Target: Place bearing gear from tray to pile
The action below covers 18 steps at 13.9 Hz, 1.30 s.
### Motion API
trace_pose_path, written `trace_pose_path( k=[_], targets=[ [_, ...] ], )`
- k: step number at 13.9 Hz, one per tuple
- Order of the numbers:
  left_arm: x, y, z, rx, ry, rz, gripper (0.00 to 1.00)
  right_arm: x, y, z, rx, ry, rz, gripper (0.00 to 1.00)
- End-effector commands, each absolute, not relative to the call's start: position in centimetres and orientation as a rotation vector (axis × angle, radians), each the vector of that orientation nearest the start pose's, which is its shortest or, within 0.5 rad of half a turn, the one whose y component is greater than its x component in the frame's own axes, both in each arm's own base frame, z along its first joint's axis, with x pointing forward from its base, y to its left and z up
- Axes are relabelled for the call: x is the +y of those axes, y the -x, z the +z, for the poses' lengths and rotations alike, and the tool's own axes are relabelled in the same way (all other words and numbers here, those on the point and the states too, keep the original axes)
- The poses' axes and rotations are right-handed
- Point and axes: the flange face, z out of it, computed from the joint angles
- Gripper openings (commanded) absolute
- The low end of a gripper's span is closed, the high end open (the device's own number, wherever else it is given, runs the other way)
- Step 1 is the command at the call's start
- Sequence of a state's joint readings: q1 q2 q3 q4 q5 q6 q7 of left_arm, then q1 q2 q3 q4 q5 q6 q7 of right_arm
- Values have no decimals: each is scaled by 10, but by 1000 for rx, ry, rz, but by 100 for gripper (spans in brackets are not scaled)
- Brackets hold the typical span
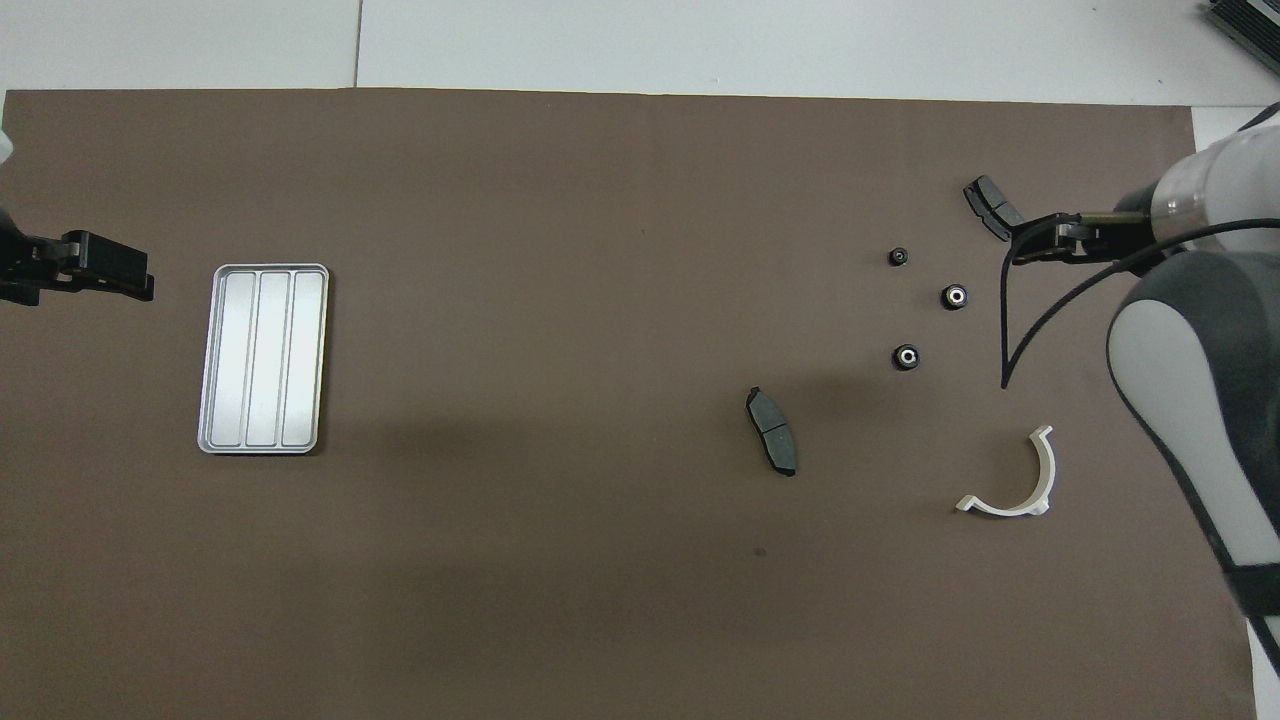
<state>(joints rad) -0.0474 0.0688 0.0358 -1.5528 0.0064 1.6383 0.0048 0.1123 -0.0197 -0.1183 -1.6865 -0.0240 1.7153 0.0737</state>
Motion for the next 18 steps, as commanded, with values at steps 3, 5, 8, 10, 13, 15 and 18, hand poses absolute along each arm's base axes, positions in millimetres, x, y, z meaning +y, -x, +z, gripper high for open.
trace_pose_path(
  k=[3, 5, 8, 10, 13, 15, 18],
  targets=[
    [-5, -574, 599, 5, 3141, -36, 100, -11, -548, 611, 88, 3162, -3, 100],
    [-6, -574, 599, 7, 3141, -36, 100, -9, -547, 609, 78, 3158, -3, 100],
    [-5, -574, 600, 5, 3141, -39, 100, -9, -546, 605, 83, 3160, 14, 100],
    [-6, -574, 600, 7, 3141, -39, 100, 1, -546, 608, 64, 3161, 4, 100],
    [-6, -574, 600, 7, 3141, -39, 100, -7, -546, 606, 90, 3154, 9, 100],
    [-6, -574, 599, 7, 3141, -36, 100, -7, -546, 606, 88, 3155, 9, 100],
    [-6, -574, 599, 7, 3141, -36, 100, -8, -545, 607, 86, 3155, 19, 100]
  ],
)
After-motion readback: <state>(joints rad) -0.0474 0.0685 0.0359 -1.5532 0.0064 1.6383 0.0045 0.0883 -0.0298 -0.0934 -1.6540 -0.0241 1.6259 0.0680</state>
